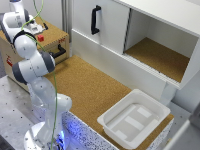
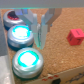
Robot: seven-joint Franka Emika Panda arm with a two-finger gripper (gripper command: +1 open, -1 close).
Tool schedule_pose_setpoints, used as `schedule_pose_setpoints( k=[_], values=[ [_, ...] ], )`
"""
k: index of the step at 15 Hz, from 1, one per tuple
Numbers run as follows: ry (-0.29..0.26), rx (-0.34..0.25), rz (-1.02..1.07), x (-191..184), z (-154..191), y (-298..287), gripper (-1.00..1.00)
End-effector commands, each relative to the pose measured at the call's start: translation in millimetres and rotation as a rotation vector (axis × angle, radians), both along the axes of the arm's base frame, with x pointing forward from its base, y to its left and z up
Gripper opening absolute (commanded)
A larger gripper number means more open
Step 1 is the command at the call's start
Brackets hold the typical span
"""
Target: Turn on the green light
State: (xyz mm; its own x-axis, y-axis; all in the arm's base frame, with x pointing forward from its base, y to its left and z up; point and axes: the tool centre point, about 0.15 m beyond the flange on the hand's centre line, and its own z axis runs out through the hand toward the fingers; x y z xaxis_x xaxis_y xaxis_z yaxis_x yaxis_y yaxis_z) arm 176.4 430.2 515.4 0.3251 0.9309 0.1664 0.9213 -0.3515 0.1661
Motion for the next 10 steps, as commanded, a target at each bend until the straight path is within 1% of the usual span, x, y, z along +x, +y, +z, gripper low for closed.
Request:
schedule_pose_setpoints(
  k=[1,8,10],
  values=[
    [0.007,-0.021,-0.108,14.8,5.5,-23.0,1.00],
    [0.049,0.045,-0.284,37.4,-10.4,-70.0,1.00],
    [0.064,0.058,-0.334,44.7,-20.7,-88.5,1.00]
  ],
)
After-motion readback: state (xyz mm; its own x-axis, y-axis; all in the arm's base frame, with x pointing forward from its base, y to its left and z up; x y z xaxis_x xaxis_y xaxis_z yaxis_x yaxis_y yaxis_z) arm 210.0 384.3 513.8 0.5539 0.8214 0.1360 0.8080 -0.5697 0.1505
